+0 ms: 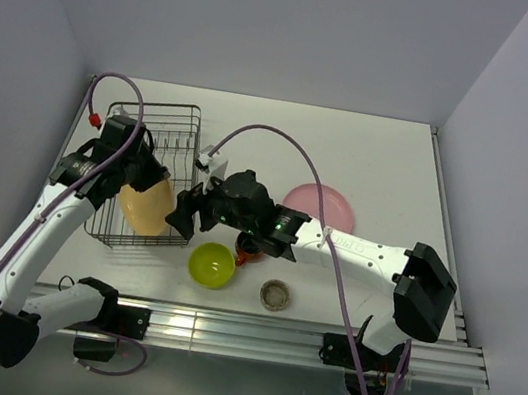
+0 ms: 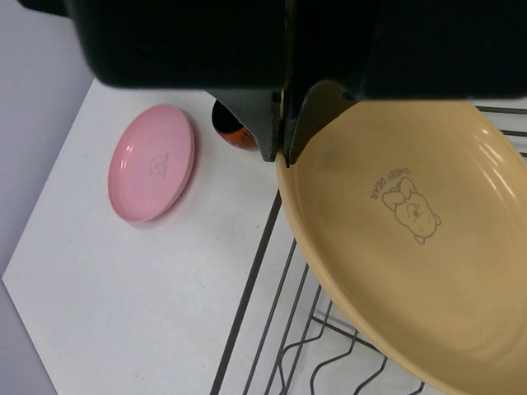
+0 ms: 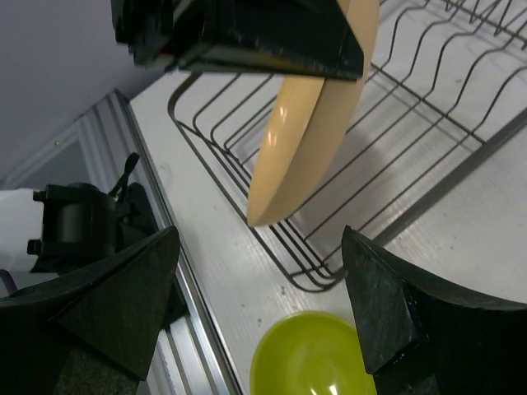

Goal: Load the mixed dishes into the dish rack

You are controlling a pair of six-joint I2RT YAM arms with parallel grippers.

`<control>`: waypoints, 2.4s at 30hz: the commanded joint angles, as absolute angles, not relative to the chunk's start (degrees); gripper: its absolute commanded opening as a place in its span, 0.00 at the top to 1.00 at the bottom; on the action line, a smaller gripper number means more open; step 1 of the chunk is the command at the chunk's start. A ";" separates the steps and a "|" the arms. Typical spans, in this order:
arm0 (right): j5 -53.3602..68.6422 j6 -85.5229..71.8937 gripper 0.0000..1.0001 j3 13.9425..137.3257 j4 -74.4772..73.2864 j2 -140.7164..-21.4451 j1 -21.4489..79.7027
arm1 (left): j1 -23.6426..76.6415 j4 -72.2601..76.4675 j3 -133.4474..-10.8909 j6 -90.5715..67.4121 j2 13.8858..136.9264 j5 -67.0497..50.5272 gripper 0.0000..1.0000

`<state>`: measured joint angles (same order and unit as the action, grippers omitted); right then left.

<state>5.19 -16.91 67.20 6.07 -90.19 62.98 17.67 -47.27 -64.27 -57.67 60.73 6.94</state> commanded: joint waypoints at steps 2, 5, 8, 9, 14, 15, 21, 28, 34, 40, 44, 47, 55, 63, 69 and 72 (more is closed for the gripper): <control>8.43 -17.40 0.14 70.22 15.02 -92.55 62.93 | 17.84 -46.76 -63.46 -56.69 56.96 2.38 1.00; 9.75 -18.45 0.15 71.28 16.52 -94.30 63.02 | 17.84 -47.37 -63.81 -56.78 55.38 1.32 1.00; 9.15 -18.90 0.17 72.16 17.22 -95.97 62.93 | 17.84 -48.07 -64.68 -56.95 53.97 0.44 1.00; 8.79 -18.90 0.18 72.51 17.23 -96.59 63.02 | 17.84 -48.25 -64.86 -56.95 53.18 0.44 1.00; 7.91 -18.28 0.32 74.79 16.00 -98.26 63.02 | 17.84 -49.57 -65.74 -56.87 51.42 -1.41 1.00; 7.91 -18.28 0.37 74.97 16.00 -98.35 63.10 | 17.84 -49.83 -65.83 -56.95 51.24 -1.32 1.00; 7.38 -18.54 0.73 76.11 15.73 -98.88 63.02 | 17.84 -49.48 -65.74 -57.22 50.10 -3.51 1.00; 6.68 -19.42 1.00 76.73 16.44 -98.88 63.46 | 17.84 -49.83 -65.92 -57.22 49.05 -4.31 1.00; 0.98 -20.04 1.00 79.27 13.54 -99.40 64.69 | 17.84 -49.83 -65.30 -56.52 48.78 -3.34 1.00; -6.22 -20.48 1.00 79.46 10.99 -98.53 65.92 | 17.84 -48.96 -63.90 -55.72 48.78 -2.99 0.59; -10.01 -19.08 1.00 77.43 11.60 -96.07 66.88 | 17.84 -49.39 -62.23 -55.63 48.78 -1.50 0.34; -13.43 -17.14 1.00 77.69 10.03 -94.92 68.02 | 17.84 -49.31 -61.35 -55.72 48.78 -0.88 0.30; -27.50 -8.44 1.00 77.79 8.44 -94.48 73.90 | 17.84 -48.96 -60.38 -56.51 50.01 1.39 0.27; -44.01 -1.41 1.00 75.67 12.47 -95.54 79.18 | 17.84 -47.02 -60.03 -59.85 51.24 0.70 0.26; -56.15 7.55 1.00 72.26 20.90 -95.54 82.70 | 17.84 -45.88 -60.47 -61.35 52.47 0.44 0.26; -58.09 10.80 1.00 69.88 25.48 -94.14 83.67 | 17.84 -46.05 -61.17 -61.52 53.52 0.96 0.26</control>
